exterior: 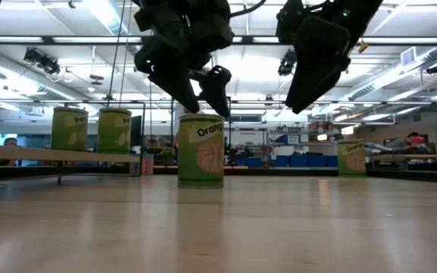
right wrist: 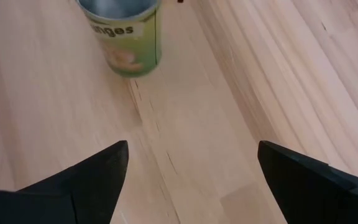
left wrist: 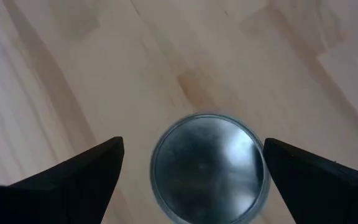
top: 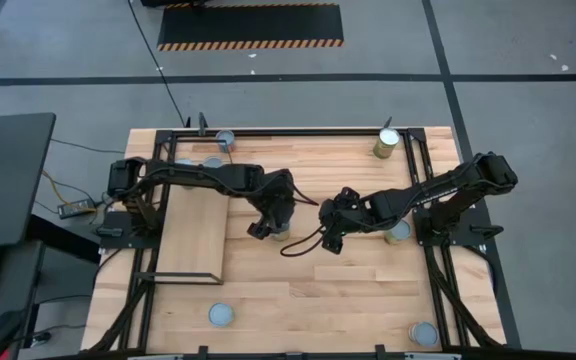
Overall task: Pick and place cans onto a shelf
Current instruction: Put the top large canned oranges on the shelf
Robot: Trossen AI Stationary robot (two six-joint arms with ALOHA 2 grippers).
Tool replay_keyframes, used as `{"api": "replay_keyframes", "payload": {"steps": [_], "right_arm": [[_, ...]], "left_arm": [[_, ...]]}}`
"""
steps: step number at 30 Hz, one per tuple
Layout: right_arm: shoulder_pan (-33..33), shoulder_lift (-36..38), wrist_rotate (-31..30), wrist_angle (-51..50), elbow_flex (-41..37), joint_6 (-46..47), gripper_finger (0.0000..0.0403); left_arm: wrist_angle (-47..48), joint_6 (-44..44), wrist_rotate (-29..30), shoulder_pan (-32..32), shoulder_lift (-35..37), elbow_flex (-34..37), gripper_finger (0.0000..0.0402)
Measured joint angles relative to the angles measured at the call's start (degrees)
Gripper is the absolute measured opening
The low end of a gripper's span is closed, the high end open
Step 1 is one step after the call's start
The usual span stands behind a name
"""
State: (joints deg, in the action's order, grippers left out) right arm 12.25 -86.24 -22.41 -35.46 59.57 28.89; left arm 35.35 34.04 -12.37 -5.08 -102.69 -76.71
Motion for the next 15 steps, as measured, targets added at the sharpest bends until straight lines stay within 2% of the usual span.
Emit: {"api": "replay_keyframes", "payload": {"steps": [4,8,15], "right_arm": [[0.0,0.0,0.0,0.1,0.0,0.0,0.0366],[0.0,0.0,0.0,0.2,0.0,0.0,0.0366],[0.0,0.0,0.0,0.2,0.0,-0.3,0.0366]], "left_arm": [[0.0,0.7,-2.3,0.0,-1.1,-0.1,0.0394],[0.6,2.7,1.3,0.7,-1.6,0.4,0.0394],[0.2,1.3,2.6,0.5,-0.9,0.3,0.0394]]}}
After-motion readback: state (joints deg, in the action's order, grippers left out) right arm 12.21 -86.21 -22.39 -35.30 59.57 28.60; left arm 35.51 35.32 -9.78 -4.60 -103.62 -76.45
